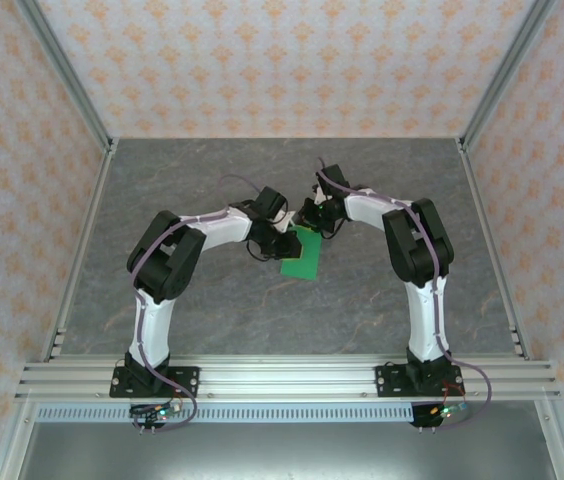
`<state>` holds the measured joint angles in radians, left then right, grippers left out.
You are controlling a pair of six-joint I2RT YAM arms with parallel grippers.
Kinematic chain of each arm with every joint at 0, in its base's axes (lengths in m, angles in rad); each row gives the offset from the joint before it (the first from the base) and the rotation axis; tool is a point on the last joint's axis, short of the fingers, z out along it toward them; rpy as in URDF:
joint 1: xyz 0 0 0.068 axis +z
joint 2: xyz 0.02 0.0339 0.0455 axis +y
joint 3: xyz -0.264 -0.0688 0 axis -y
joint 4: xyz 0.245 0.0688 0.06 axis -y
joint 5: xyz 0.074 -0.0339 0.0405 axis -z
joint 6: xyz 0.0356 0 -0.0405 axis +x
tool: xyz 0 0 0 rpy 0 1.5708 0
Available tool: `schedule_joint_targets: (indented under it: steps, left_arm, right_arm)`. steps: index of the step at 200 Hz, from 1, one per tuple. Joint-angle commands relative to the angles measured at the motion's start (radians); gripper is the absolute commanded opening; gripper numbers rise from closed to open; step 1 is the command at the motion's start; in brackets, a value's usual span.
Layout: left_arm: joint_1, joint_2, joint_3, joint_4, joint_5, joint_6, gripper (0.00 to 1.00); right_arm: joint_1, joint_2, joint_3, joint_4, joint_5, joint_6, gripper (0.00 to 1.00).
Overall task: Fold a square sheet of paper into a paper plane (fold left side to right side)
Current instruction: Hold the square sheet of paper at the center of the table.
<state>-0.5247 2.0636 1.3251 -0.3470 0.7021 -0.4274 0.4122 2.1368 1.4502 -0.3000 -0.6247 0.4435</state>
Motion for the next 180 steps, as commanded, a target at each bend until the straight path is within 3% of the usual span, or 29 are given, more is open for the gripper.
schedule_joint_targets:
  steps: [1, 67, 116, 180]
  left_arm:
    - [-0.003, 0.010, -0.047, 0.023, -0.038, -0.030, 0.15]
    - [-0.003, 0.011, -0.091, 0.086, -0.046, -0.081, 0.15]
    - [-0.004, -0.001, -0.089, 0.087, -0.044, -0.091, 0.15]
    - [-0.004, -0.019, -0.082, 0.072, -0.052, -0.090, 0.15]
  right_arm:
    - [-0.010, -0.025, 0.016, 0.029, 0.014, 0.019, 0.18]
    - [-0.041, -0.266, -0.092, 0.026, 0.057, 0.012, 0.27]
    - [0.036, -0.451, -0.381, 0.072, 0.016, 0.090, 0.12]
    - [0.109, -0.360, -0.488, 0.114, 0.021, 0.156, 0.08]
